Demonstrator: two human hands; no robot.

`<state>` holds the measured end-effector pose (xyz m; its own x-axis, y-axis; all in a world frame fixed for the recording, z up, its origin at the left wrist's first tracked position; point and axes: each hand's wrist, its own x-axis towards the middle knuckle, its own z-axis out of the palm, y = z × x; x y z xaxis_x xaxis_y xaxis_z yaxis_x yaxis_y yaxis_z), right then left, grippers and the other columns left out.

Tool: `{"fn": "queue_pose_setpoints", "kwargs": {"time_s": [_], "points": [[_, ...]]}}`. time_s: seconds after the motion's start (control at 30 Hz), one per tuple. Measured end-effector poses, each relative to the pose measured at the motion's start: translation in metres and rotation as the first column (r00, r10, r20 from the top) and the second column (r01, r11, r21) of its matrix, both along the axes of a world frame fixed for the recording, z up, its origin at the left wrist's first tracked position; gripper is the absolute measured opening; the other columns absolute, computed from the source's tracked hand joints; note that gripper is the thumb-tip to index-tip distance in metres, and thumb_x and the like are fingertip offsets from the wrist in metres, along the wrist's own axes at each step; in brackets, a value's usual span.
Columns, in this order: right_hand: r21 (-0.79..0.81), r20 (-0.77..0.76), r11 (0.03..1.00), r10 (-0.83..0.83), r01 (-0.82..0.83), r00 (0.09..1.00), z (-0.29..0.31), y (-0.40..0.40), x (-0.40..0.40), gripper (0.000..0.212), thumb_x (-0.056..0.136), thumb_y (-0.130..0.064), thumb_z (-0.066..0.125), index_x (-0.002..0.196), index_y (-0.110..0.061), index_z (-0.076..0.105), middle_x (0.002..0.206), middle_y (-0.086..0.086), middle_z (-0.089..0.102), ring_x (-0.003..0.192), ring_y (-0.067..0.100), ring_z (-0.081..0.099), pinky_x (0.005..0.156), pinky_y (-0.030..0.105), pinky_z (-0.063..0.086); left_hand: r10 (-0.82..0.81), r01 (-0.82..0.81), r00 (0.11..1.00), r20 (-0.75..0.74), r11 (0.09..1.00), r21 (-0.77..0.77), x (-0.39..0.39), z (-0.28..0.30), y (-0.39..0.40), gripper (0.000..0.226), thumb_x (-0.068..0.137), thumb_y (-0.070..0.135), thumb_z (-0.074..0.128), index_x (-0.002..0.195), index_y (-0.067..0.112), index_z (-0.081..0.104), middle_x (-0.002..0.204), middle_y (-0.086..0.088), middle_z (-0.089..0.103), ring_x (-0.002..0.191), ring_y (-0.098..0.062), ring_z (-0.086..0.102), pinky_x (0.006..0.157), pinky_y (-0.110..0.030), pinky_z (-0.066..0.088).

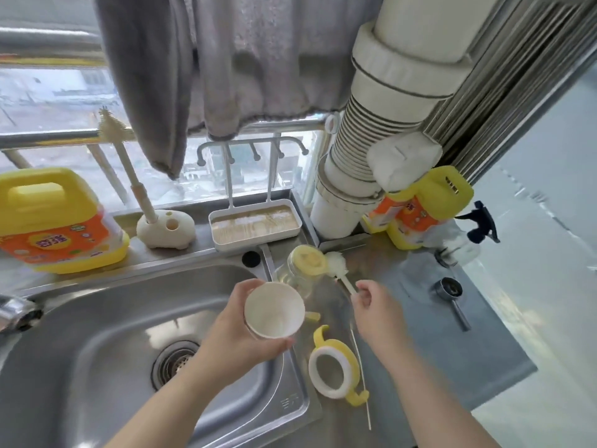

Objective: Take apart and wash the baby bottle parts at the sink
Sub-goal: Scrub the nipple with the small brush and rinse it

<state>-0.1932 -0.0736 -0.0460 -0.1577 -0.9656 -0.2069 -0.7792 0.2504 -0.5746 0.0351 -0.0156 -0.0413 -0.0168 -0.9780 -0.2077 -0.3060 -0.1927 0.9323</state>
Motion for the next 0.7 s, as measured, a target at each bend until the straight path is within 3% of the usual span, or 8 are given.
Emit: {"fn": "queue_pose_setpoints", "kwargs": {"time_s": [0.13,0.23,0.33,0.5,0.63,0.7], "points": [[0.175,-0.211,0.984,0.059,-0.021,0.976,-0.047,-0.025,-0.022,0.034,0.097,-0.019,0.048,0.129,-0.006,0.048,0.129,0.012,0.049,0.119,0.027,0.047,0.099,0.031,0.036,0.026,-0.026,1.0,-0.01,1.0,0.014,-0.007,-0.001,-0.001,0.08,0.056,0.027,0.091,0.117,0.044,0.041,0.108,0.023,0.057,0.096,0.007,0.054,0.073,-0.014,0.044],[0.198,-0.283,0.98,0.079,-0.022,0.956,-0.071,-0.037,-0.022,0.03,0.097,-0.019,0.047,0.124,-0.005,0.051,0.125,0.014,0.051,0.116,0.03,0.047,0.095,0.036,0.037,0.056,-0.055,0.998,-0.02,0.998,0.02,-0.006,-0.005,0.0,0.081,0.055,0.027,0.092,0.117,0.044,0.043,0.105,0.03,0.056,0.095,0.007,0.055,0.071,-0.016,0.047],[0.186,-0.273,0.982,0.057,-0.005,0.96,-0.081,-0.042,-0.023,0.021,0.097,-0.013,0.046,0.114,-0.004,0.054,0.117,0.016,0.054,0.107,0.031,0.049,0.083,0.035,0.037,0.079,-0.079,0.996,-0.03,0.997,0.012,-0.006,-0.009,0.001,0.081,0.054,0.024,0.092,0.117,0.041,0.044,0.106,0.032,0.056,0.096,0.005,0.056,0.073,-0.005,0.043],[0.151,-0.089,0.987,-0.051,0.064,0.995,-0.051,-0.027,-0.032,0.007,0.098,-0.017,0.045,0.096,-0.01,0.042,0.09,0.007,0.056,0.078,0.027,0.051,0.064,0.035,0.038,0.096,-0.095,0.993,-0.075,0.995,0.022,-0.011,-0.01,-0.002,0.082,0.05,0.033,0.09,0.116,0.046,0.043,0.107,0.029,0.057,0.099,0.003,0.058,0.077,-0.017,0.047],[0.023,0.251,1.0,-0.015,0.009,0.968,0.002,-0.002,-0.03,0.016,0.093,-0.016,0.058,0.09,-0.027,0.046,0.082,0.001,0.064,0.074,0.02,0.061,0.072,0.043,0.051,0.078,-0.082,0.989,-0.123,0.996,-0.025,-0.017,0.006,-0.012,0.083,0.047,0.037,0.087,0.117,0.046,0.043,0.109,0.027,0.058,0.101,0.0,0.059,0.078,-0.016,0.047],[-0.031,0.383,0.993,0.118,-0.115,0.916,0.035,0.01,-0.022,0.028,0.091,-0.017,0.061,0.097,-0.043,0.051,0.086,-0.007,0.069,0.078,0.007,0.063,0.073,0.028,0.051,0.057,-0.067,0.989,-0.133,0.995,-0.075,-0.016,0.021,-0.02,0.082,0.049,0.035,0.088,0.117,0.047,0.043,0.109,0.026,0.058,0.103,-0.002,0.059,0.08,-0.016,0.048]]}}
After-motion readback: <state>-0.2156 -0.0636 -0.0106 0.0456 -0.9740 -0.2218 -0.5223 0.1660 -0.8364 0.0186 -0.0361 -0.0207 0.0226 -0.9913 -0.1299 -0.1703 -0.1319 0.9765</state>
